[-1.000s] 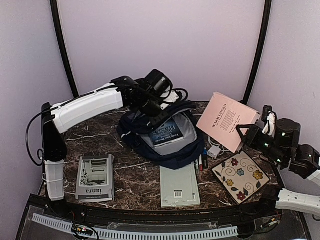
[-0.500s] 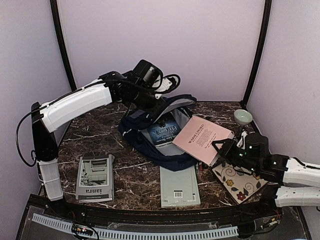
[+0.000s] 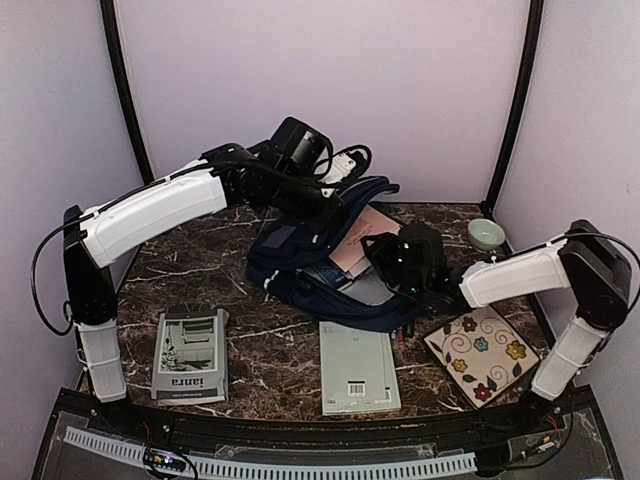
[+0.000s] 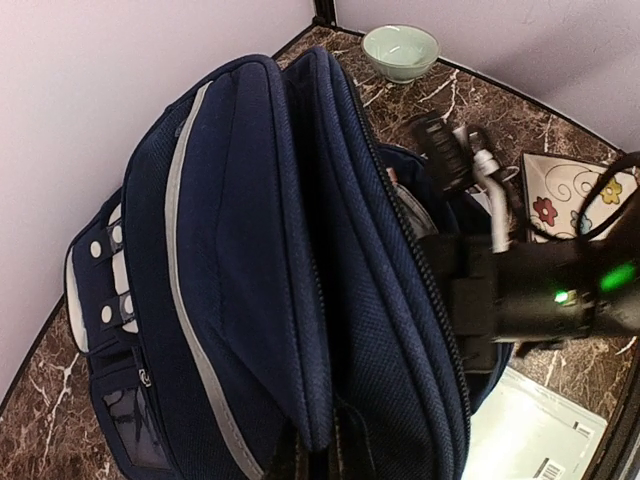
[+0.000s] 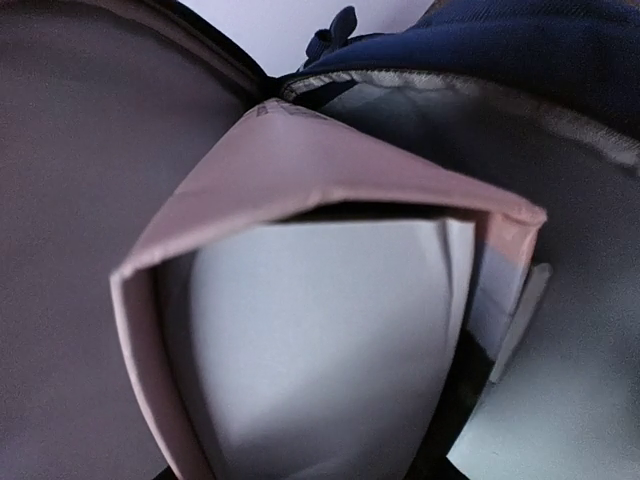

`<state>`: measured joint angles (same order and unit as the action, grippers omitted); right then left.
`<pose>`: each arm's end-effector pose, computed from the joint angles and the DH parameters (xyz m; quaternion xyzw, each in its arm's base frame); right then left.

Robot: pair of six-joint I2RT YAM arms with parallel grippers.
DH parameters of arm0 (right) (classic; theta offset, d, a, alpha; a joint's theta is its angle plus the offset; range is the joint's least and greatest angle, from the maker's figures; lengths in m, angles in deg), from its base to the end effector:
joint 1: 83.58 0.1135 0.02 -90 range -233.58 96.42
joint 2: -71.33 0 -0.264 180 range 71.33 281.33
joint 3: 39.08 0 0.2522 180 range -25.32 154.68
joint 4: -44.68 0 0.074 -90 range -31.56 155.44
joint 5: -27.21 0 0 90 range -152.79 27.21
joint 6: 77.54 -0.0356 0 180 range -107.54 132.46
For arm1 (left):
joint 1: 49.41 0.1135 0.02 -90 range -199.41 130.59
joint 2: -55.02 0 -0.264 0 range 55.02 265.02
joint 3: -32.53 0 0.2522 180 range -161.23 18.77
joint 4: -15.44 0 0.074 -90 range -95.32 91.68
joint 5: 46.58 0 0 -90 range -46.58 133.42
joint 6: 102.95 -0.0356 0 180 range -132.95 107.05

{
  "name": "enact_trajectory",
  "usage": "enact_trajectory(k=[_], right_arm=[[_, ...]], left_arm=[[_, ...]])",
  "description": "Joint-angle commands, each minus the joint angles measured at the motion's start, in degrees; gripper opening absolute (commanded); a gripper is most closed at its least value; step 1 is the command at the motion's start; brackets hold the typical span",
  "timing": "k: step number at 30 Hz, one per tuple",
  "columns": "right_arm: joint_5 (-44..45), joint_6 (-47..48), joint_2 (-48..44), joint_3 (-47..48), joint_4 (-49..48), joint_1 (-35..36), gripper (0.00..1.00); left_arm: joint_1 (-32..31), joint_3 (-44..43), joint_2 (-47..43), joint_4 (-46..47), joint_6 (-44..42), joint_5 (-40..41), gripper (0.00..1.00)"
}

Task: Pack the student bag
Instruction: Place the book in the largest pocket of the bag, then place the largest pocket of the bag in the student bag.

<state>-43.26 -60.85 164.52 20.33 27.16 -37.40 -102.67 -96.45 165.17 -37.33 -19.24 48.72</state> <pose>0.2492 0.2425 0.2068 0.2838 0.7425 0.4424 0.4151 0.2661 -0.3510 0.3816 0.4190 0.7761 -0.1496 0.4468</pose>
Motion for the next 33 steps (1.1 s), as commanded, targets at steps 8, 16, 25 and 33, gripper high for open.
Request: enact_trajectory(k=[8, 16, 25, 33], right_arm=[[-1.0, 1.4, 10.5, 11.5, -0.2, -1.1, 0.62], [-9.2, 23.6, 0.2, 10.7, 21.2, -2.3, 0.85], [-12.8, 33.5, -16.1, 6.3, 48.2, -0.7, 0.85], [-19.8, 29.9, -22.9, -0.4, 60.1, 4.3, 0.74]], left_arm=[[-0.3, -2.5, -5.5, 11.4, -2.4, -1.5, 0.00], [2.5, 2.9, -5.6, 14.2, 0.8, -0.5, 0.00], [3.2, 6.4, -4.7, 11.7, -0.5, -3.5, 0.00], [-3.9, 22.1, -12.6, 8.0, -6.0, -0.2, 0.74]])
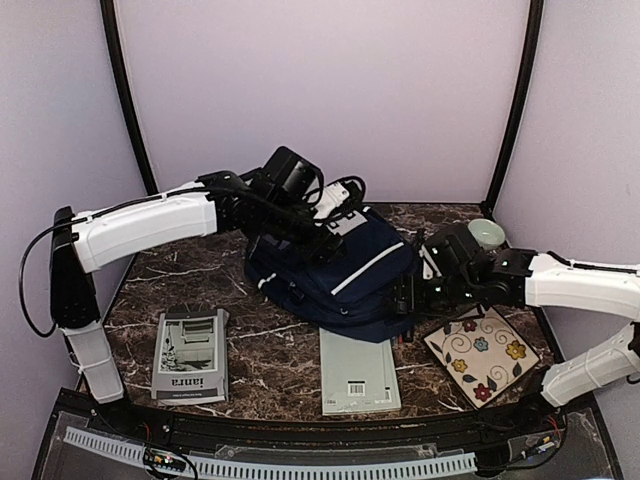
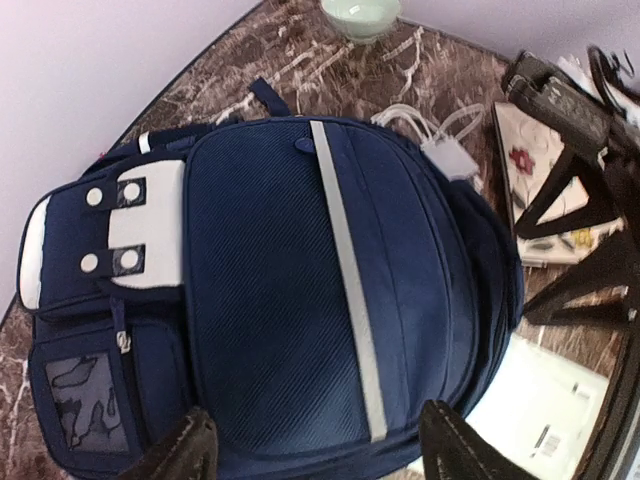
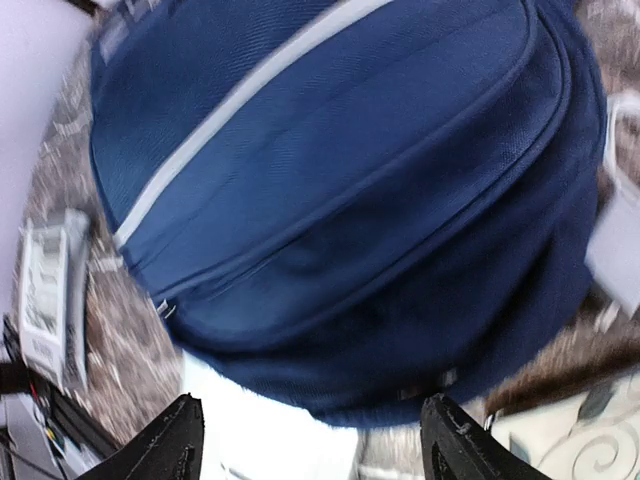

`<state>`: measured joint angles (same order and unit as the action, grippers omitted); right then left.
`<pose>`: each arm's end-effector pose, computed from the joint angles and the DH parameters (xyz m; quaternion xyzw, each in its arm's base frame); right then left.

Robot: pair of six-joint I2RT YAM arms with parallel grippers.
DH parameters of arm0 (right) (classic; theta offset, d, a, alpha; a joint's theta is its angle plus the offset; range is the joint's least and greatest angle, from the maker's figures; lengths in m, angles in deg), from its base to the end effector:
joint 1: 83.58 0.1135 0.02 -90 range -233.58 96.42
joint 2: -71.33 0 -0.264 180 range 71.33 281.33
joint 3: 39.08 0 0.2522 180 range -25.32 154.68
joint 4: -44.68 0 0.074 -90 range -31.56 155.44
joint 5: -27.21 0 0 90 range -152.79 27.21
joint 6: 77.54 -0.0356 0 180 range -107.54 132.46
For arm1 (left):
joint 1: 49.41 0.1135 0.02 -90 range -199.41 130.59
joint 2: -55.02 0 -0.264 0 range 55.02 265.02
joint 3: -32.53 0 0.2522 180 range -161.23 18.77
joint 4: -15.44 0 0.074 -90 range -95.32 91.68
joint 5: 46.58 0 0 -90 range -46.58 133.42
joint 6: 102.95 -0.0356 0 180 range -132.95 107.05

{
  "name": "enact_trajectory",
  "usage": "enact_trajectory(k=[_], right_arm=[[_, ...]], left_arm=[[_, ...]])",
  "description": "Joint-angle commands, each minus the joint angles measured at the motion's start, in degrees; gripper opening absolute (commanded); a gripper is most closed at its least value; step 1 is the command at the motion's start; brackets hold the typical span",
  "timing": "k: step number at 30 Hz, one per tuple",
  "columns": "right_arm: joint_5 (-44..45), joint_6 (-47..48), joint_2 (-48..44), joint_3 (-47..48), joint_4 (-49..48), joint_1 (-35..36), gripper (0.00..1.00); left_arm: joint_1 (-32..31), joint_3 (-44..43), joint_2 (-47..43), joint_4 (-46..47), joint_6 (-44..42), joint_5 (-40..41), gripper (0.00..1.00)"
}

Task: Pack the student bag
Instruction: Place the largest pocket of the bag in the student bag, then move the book to the student bag.

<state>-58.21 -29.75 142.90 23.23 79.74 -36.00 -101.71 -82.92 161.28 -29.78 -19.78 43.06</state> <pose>0.1800 0.1928 0.2469 -0.0276 0.9206 0.2477 0.3007 0.2637 -0.3416 0.3428 0.4409 0.7744 -0.1779 0.4174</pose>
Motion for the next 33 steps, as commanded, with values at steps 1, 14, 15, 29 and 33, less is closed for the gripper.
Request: enact_trajectory(k=[1, 14, 15, 29, 33], right_arm=[[-6.6, -2.0, -1.5, -4.4, 6.9, 4.0, 0.73], [-15.2, -10.1, 6.2, -15.0, -11.8, 9.4, 0.67], [-15.4, -10.1, 7.1, -15.2, -12.9, 9.4, 0.67], [-24.4, -11.9, 17.2, -12.5, -28.3, 9.4, 0.67], [-23.2, -12.6, 18.4, -12.1, -28.5, 9.4, 0.67]], left_arm=[[-6.3, 12.5, -11.8, 0.9, -6.3, 6.7, 0.76], [-7.6, 44.2, -17.3, -0.6, 7.1, -0.6, 0.61], [-7.6, 45.1, -17.0, 0.3, 6.7, -0.3, 0.61], [0.2, 42.2, -4.5, 1.3, -5.5, -16.2, 0.72], [3.8, 44.2, -5.1, 3.0, -1.1, -21.4, 0.71]])
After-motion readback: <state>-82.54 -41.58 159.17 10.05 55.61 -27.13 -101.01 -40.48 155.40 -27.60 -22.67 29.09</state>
